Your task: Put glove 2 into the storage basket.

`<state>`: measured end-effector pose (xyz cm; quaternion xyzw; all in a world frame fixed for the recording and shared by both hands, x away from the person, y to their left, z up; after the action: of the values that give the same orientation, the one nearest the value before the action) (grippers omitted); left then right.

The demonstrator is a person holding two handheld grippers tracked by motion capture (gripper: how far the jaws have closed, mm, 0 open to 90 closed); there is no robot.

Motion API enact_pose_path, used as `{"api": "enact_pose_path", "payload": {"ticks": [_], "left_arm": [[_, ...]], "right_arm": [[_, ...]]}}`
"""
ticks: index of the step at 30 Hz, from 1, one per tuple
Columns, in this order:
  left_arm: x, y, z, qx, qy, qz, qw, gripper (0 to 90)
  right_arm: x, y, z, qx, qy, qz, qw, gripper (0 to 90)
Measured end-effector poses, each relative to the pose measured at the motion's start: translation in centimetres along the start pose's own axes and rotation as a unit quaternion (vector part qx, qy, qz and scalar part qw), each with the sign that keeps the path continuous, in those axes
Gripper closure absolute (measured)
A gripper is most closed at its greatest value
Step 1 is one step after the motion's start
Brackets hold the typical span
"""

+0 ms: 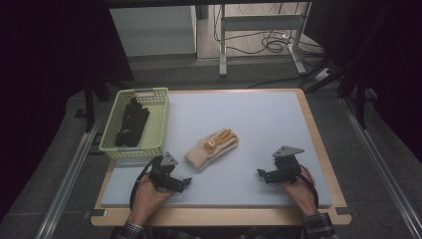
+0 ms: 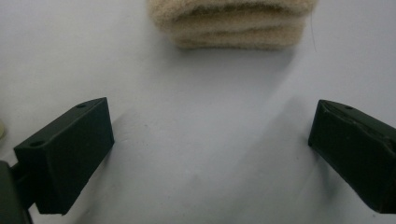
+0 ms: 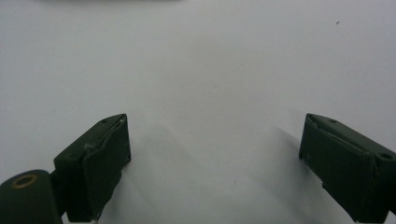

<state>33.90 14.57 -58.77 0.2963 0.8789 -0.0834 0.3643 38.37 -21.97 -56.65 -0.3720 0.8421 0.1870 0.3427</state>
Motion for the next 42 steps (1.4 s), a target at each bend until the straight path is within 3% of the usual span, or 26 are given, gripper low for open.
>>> {"api": "enact_pose_path", "payload": {"ticks": [18, 21, 24, 32, 38, 42], "left_arm": [[-0.3, 0.1, -0.3, 0.005, 0.007, 0.003, 1.0, 0.0], [-0.7, 0.2, -0.8, 0.01, 0.0, -0.005, 0.9999, 0.0], [-1.6, 0.3, -1.4, 0.024, -0.008, -0.011, 0.9996, 0.0], [-5.3, -0.3, -1.9, 0.049, -0.012, 0.005, 0.9987, 0.0], [-8.7, -0.7, -0.7, 0.048, 0.001, 0.028, 0.9985, 0.0], [-10.4, -0.5, 1.2, 0.041, 0.02, 0.038, 0.9983, 0.0]], "right_arm": [[0.1, 0.0, 0.1, 0.001, 0.003, -0.002, 1.0, 8.2], [0.1, 0.0, 0.1, 0.0, 0.002, -0.002, 1.0, 8.2], [0.1, 0.0, 0.1, 0.001, 0.003, -0.002, 1.0, 8.2], [0.1, 0.0, 0.1, 0.001, 0.002, -0.003, 1.0, 8.2], [0.1, 0.0, 0.1, 0.001, 0.002, -0.003, 1.0, 8.2], [0.1, 0.0, 0.1, 0.001, 0.003, -0.003, 1.0, 8.2]]}}
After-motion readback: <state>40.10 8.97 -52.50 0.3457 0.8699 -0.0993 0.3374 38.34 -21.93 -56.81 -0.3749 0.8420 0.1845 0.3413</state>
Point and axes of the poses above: each handheld gripper's, and its own axes: z roughly forward along the jaws, x roughly out of its underside, y roughly to its left, the point moved 5 cm from there along z, roughly forward along the jaws, and after that the axes turned 9 degrees about -x, right-handed, at the moved point
